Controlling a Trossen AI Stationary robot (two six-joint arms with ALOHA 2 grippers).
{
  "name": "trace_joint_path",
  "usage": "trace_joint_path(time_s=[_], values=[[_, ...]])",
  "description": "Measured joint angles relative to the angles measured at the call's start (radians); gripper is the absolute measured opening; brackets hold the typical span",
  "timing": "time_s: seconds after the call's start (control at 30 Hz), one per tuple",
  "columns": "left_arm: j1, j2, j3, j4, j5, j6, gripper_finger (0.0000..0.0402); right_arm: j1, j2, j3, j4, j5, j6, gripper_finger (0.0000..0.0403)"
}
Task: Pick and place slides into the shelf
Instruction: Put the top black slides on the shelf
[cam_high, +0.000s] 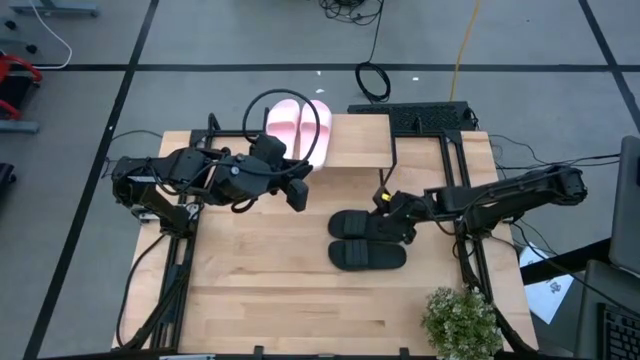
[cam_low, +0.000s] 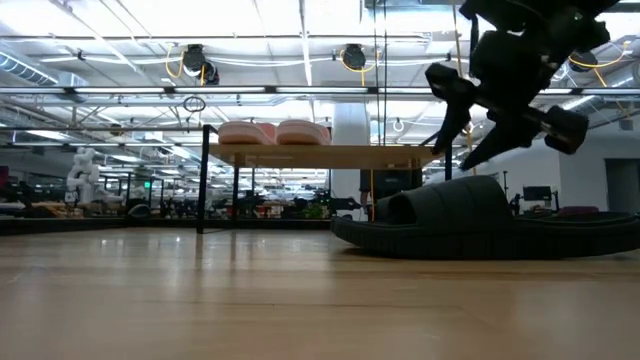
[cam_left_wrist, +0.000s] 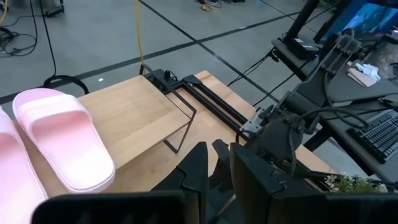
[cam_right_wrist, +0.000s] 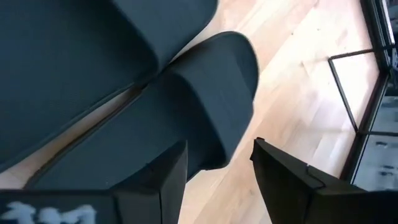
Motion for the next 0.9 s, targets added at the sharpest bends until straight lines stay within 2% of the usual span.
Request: trace_joint_path(time_s=[0.27, 0.5, 0.73, 0.9], values=[[0.000, 0.000, 0.000, 0.001, -0.023, -0.003, 0.0063, 0.000, 0.024, -0.077, 0.156, 0.001, -0.085, 0.0171], [0.000, 0.000, 0.000, 0.002, -0.024, -0.005, 0.0063, 0.000, 0.147, -0.079, 0.281, 0.005, -0.165, 0.0171], [0.000, 0.000, 0.000, 0.002, -0.024, -0.007, 0.0063, 0.000, 0.280, -0.078, 0.430, 0.135, -0.249, 0.0171], [-0.001, 0.000, 0.000, 0.001, -0.023, -0.009, 0.0063, 0.000, 0.311, -0.078, 0.441, 0.162, -0.267, 0.0156]])
